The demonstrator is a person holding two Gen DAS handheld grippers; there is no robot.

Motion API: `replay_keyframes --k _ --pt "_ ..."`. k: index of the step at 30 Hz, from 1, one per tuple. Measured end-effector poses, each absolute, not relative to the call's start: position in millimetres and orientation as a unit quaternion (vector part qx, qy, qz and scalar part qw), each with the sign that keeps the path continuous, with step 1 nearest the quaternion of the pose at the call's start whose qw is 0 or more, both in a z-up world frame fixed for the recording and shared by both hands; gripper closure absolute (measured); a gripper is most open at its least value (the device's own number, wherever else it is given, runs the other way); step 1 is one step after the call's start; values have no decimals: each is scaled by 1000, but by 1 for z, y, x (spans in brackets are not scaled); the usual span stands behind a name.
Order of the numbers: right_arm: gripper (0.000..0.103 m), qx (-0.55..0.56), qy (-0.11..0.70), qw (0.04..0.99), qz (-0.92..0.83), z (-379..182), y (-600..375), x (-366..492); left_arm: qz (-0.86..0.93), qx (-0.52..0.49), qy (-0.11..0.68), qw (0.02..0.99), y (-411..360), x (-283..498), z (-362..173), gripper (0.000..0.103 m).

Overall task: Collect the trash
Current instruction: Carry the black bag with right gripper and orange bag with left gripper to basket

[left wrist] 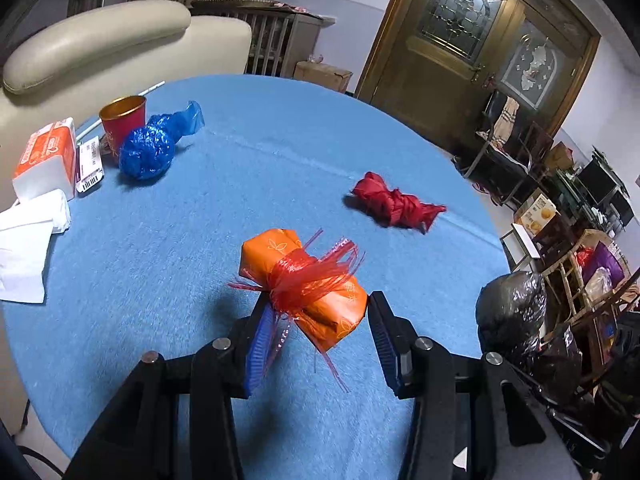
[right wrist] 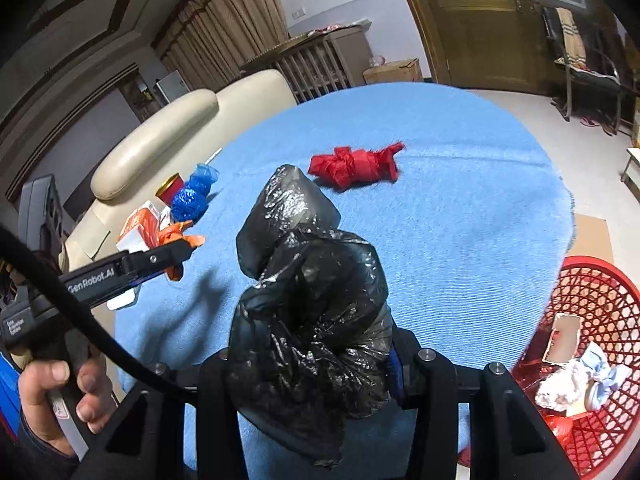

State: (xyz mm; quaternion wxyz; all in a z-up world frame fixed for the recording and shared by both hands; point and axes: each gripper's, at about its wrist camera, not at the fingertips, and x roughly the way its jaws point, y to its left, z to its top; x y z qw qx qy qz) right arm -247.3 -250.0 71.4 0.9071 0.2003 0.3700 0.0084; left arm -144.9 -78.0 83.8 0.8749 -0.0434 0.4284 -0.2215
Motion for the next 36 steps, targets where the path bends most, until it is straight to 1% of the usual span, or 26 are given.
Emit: replay_keyframes --k 19,36 --pt "54 239 332 912 -34 82 -285 -302 -239 -23 390 889 -92 -185 118 54" --pt "54 248 335 908 -36 79 -289 -303 -241 -29 399 884 -93 -183 113 54"
